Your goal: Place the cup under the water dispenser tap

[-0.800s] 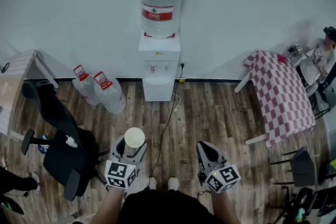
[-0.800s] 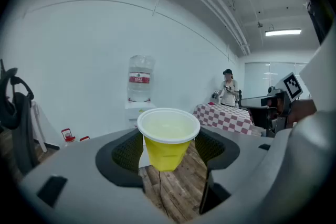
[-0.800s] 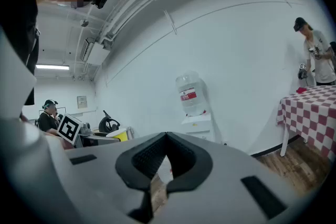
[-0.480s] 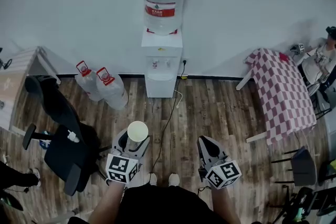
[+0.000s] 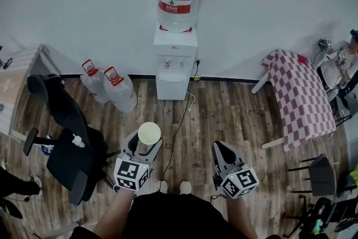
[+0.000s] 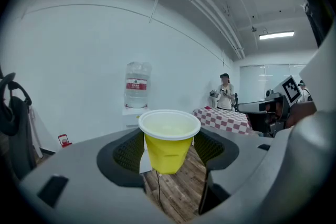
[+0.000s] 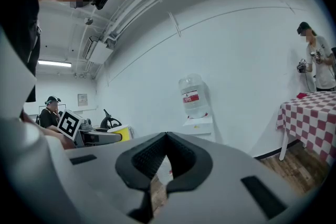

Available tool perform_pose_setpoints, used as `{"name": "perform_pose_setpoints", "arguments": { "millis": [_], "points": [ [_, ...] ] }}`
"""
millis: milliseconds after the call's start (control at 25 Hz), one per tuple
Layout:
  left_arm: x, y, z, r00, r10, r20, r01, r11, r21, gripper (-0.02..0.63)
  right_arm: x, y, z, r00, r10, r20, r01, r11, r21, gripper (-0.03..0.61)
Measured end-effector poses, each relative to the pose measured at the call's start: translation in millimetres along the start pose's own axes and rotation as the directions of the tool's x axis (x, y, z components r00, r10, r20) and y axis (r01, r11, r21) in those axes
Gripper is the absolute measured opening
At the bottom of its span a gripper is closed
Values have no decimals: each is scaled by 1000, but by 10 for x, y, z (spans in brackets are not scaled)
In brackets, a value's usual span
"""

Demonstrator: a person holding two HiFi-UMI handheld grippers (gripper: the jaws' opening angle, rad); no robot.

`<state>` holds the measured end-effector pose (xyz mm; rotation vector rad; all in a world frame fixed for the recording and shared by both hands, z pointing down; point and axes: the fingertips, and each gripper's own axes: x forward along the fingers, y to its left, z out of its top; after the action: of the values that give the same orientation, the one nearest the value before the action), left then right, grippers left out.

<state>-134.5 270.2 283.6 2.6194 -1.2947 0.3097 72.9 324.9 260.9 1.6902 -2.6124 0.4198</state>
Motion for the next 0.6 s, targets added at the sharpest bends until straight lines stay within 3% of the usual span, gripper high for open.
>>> {"name": "perform_pose_setpoints", "arguments": {
  "millis": [600],
  "points": [
    [-164, 321, -9, 1000, -23, 19, 23, 1000, 7, 305, 146, 293, -76, 1000, -9, 6, 9, 1000, -3, 21]
  ]
}}
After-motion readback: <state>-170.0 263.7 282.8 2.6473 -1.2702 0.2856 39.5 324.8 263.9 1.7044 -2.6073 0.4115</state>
